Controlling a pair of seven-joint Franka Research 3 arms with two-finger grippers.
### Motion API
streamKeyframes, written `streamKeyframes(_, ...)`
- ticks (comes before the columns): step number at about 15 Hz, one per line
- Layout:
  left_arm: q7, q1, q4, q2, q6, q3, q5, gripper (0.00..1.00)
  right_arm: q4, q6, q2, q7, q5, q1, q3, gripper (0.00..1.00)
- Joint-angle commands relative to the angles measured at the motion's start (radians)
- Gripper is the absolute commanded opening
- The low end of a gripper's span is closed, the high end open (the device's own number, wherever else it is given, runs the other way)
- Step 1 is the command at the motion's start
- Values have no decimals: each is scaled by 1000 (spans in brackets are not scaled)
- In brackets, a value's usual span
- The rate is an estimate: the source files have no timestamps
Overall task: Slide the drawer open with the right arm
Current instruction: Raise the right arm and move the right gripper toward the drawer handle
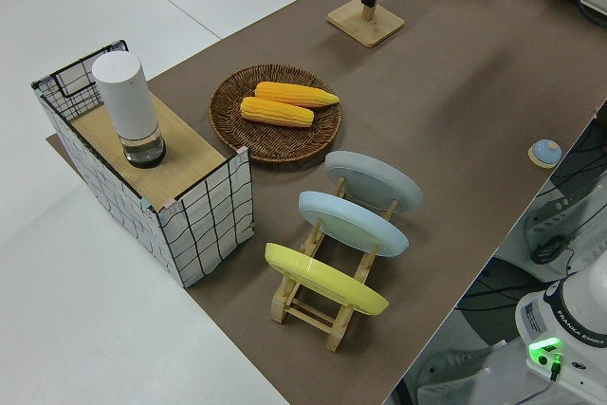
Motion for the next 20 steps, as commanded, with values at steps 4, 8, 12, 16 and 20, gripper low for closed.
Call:
streamKeyframes(4,10,5,26,11,-20,-7,17,993,-1,4,3,8,-180,81,12,983)
streamKeyframes(8,10,5,26,11,-20,-7,17,993,-14,4,16,8,-327,138,13,983)
streamKeyframes(12,10,5,24,11,-20,-7,17,993,-50,10,31,9,-517,201,13,983)
streamKeyframes(16,10,5,24,11,-20,-7,17,993,-76,30,55,23,-669,244,15,983)
streamKeyframes(20,10,5,24,11,-20,-7,17,993,-159,76,60,57,-871,278,35,983)
